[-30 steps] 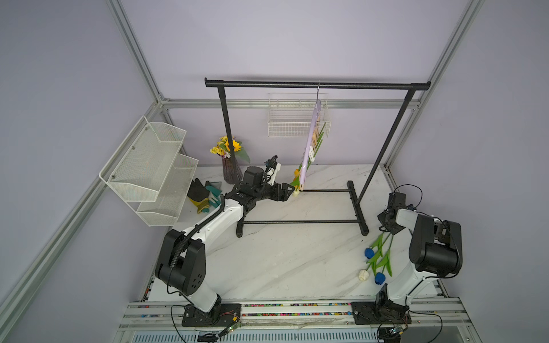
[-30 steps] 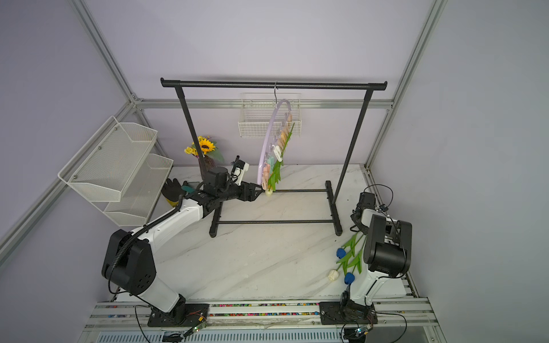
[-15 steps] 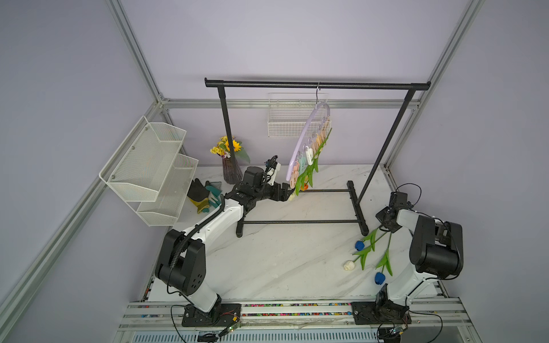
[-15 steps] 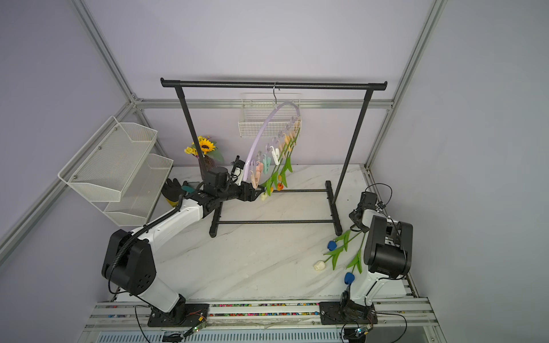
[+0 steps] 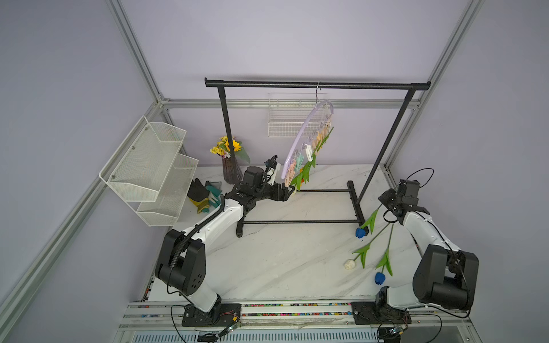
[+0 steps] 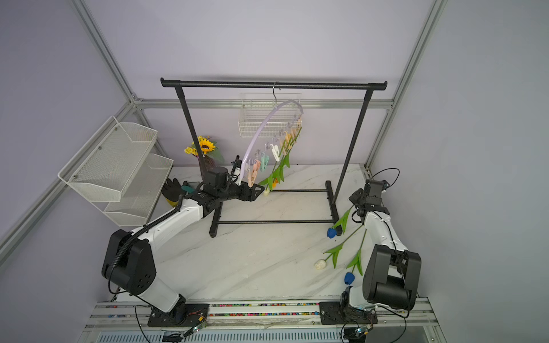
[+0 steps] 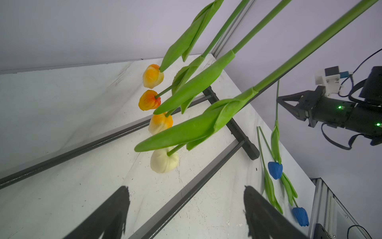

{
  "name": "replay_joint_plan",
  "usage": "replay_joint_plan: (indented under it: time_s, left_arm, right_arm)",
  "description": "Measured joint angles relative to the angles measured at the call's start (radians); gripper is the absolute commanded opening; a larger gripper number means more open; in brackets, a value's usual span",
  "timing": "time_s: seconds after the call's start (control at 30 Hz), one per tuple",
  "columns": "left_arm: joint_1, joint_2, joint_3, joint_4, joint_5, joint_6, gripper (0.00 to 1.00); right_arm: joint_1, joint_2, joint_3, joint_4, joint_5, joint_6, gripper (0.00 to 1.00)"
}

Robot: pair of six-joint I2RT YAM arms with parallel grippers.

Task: Dry the flowers on a clothes hanger
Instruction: Pick up the flower at the center of the board.

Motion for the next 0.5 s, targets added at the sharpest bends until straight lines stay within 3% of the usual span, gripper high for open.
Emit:
replay_joint_plan:
  time_s: [0.3, 0.5]
  left_arm:
    - [0.020, -0.069, 0.000, 0.039, -0.001, -0.046, 0.88]
    - [0.034, -0.142, 0.000, 0.073, -0.001, -0.068, 0.88]
  right_arm:
    - [0.031, -0.135, 0.102, 0.040, -0.106, -0.028, 0.00]
    - [0.053, -0.223, 0.113, 0.169, -0.311, -0.054, 0.00]
